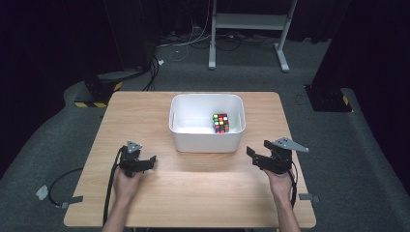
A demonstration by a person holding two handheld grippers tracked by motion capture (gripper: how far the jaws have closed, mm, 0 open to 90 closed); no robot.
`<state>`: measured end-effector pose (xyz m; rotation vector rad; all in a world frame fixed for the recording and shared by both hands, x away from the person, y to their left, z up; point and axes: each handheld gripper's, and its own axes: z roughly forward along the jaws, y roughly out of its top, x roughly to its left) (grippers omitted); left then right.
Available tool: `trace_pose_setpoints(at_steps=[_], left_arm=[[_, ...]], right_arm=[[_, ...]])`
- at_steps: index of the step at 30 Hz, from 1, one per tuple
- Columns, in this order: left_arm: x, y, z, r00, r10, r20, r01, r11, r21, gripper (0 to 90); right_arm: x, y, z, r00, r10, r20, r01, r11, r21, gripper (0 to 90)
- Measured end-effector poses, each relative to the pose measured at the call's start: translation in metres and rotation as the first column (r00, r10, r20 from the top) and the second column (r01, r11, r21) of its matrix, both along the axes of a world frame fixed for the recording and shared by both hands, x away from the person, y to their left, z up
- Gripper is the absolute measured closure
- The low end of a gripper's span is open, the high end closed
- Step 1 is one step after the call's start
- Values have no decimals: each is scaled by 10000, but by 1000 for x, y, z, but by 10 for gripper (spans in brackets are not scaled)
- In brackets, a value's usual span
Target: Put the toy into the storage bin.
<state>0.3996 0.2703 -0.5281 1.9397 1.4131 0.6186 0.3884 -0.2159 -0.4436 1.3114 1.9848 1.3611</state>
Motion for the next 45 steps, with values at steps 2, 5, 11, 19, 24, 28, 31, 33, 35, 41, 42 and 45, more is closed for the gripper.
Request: trace_pose_setpoints(at_steps=[2,5,11,19,24,28,31,33,35,41,42,45], left_arm=[[0,0,0,10000,1,1,-1,10000,0,180],[0,0,0,10000,2,2,-2,10000,0,180],[0,0,0,10000,0,2,0,10000,-1,180],[0,0,0,10000,2,2,-2,10000,1,180],[0,0,0,10000,0,2,0,10000,0,180],[0,0,0,10000,1,1,-1,10000,2,180],[0,0,0,10000,0,-1,0,10000,2,180],[0,0,0,10000,-1,-1,1,10000,1,180],[0,0,0,10000,0,0,0,10000,1,180],[0,0,0,10000,1,1,-1,10000,1,180],[0,0,0,10000,0,0,0,10000,1,180],[0,0,0,10000,0,0,0,10000,1,180]], right_arm=[[0,1,-1,10000,-10,-27,10,10000,-6,195],[0,1,-2,10000,-1,-40,1,10000,0,195],[1,3,-5,9999,-13,-129,12,9999,-128,195],[3,6,-11,9996,-46,-268,40,9997,-223,196],[4,6,-13,9987,-92,-509,78,9996,-284,207],[5,6,-15,9974,-120,-709,99,9995,-302,211],[6,7,-17,9967,-99,-801,71,9993,-356,211],[6,7,-18,9964,-92,-841,63,9993,-356,211],[7,8,-19,9963,-94,-850,62,9993,-376,211],[8,9,-21,9955,-111,-942,72,9991,-413,211],[8,9,-21,9955,-102,-942,62,9991,-429,211],[9,9,-22,9951,-145,-979,104,9991,-419,211]])
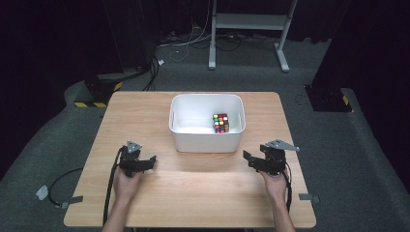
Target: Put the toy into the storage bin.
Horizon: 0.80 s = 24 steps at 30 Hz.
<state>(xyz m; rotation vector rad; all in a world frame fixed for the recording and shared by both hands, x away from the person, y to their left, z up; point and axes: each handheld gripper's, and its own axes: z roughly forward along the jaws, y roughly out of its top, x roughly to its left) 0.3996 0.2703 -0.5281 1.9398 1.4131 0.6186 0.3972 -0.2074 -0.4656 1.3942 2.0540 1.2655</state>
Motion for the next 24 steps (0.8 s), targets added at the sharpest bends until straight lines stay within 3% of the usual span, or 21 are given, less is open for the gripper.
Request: trace_pose_setpoints(at_steps=[24], left_arm=[[0,0,0,10000,2,2,-2,10000,2,180]], right_arm=[[14,5,-14,9988,-79,-491,62,9993,-361,213]])
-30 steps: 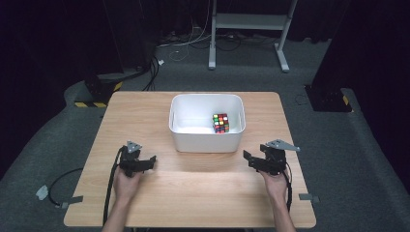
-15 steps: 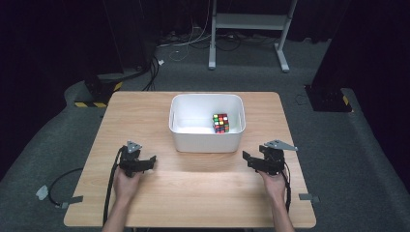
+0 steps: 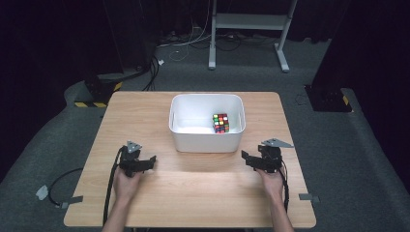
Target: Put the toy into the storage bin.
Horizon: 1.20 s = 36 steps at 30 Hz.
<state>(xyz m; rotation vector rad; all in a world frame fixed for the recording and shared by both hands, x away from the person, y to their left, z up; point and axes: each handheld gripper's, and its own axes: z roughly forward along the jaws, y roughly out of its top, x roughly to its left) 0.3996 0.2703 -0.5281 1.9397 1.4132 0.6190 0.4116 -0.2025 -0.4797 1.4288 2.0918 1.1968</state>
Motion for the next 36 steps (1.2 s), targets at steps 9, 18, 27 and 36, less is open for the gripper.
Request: trace_pose_setpoints(at_steps=[9,18,27,36], left_arm=[[0,0,0,10000,-1,-1,1,10000,-2,180],[0,0,0,10000,0,0,0,10000,-4,180],[0,0,0,10000,-2,-2,2,10000,-1,180],[0,0,0,10000,-1,0,1,10000,-1,180]], right_arm=[[7,0,-7,9996,-180,-204,178,9998,-86,213],[11,2,-14,9988,-287,-403,273,9991,-328,216],[16,0,-17,9975,-498,-493,468,9970,-609,218],[19,1,-22,9962,-628,-603,579,9951,-807,218]])
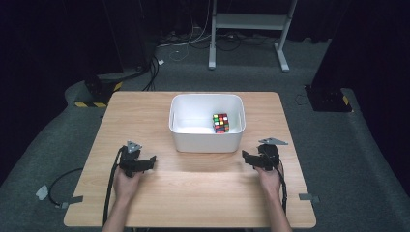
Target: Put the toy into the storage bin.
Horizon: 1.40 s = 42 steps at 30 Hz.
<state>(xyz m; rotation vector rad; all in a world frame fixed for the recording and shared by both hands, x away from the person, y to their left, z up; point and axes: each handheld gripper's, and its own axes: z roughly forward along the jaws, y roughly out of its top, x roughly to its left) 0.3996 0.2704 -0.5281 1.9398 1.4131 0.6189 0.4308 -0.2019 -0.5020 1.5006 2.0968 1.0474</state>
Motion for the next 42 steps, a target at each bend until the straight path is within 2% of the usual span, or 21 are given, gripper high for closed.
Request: trace_pose_setpoints(at_steps=[10,27,42], left_arm=[[0,0,0,10000,1,-1,-1,10000,-1,180],[0,0,0,10000,0,-1,0,10000,-1,180],[0,0,0,10000,-3,-2,3,10000,3,180]], right_arm=[[2,-2,-3,9997,-232,-50,232,9997,-22,213],[5,-3,-9,9985,-526,-130,520,9977,-430,212],[8,-2,-14,9980,-591,-201,579,9967,-573,211]])
